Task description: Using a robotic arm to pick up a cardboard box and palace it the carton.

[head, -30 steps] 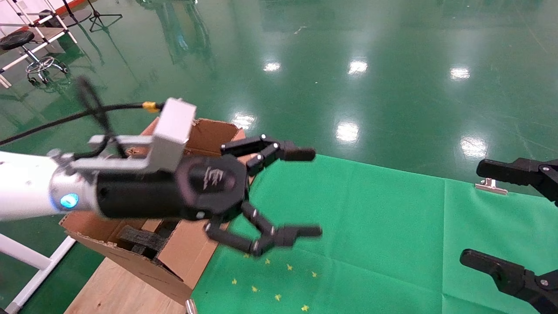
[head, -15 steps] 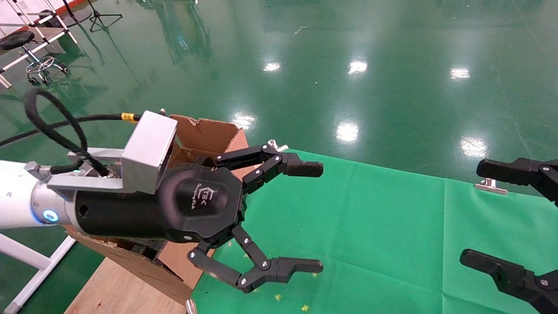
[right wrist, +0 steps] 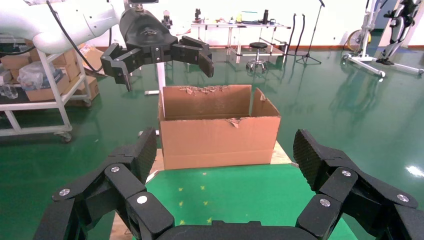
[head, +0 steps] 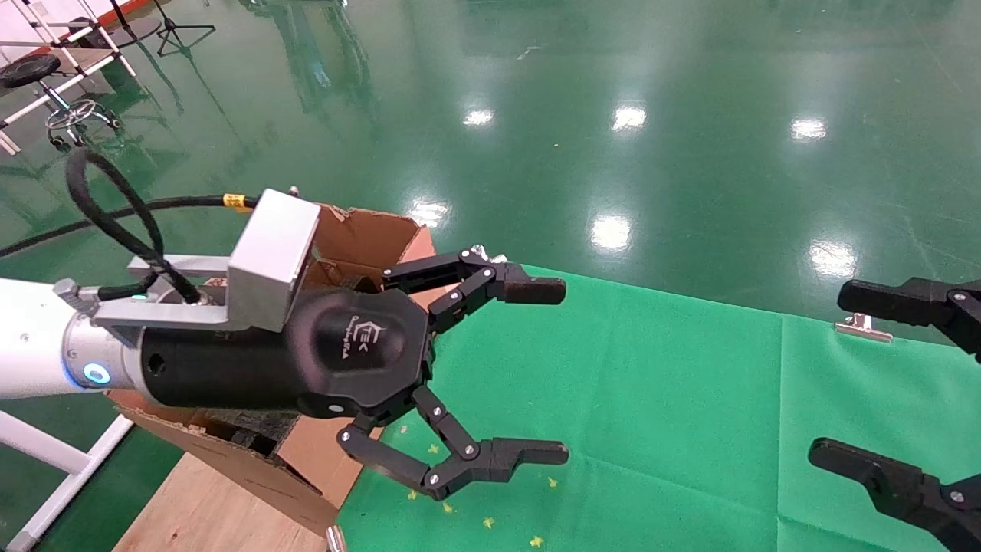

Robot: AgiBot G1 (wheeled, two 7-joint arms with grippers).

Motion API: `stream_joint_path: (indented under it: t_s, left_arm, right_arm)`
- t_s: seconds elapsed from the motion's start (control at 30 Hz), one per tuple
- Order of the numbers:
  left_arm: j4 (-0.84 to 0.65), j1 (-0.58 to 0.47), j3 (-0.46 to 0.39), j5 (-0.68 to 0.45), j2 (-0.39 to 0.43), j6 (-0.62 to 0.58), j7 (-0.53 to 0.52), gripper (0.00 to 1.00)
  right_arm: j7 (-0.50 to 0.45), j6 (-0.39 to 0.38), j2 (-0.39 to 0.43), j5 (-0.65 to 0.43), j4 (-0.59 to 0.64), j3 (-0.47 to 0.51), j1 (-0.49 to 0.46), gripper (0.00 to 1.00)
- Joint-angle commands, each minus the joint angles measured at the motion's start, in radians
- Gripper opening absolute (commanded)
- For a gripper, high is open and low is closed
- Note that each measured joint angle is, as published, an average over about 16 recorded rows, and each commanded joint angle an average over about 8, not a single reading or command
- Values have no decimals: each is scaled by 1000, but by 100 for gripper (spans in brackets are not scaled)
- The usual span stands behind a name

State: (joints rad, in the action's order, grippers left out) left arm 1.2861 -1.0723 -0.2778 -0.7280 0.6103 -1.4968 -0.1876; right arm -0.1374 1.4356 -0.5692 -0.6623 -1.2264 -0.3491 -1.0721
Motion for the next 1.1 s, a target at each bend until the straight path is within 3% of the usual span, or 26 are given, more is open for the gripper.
stream_joint_path:
  t_s: [0.03, 1.1]
  left_arm:
    - [-1, -1, -1, -1, 0, 1, 0, 100]
    - [-6, -5, -5, -6, 1, 4, -2, 100]
  right_arm:
    - [0, 0, 0, 0, 0, 0, 0, 100]
    - [0, 0, 0, 0, 0, 0, 0, 100]
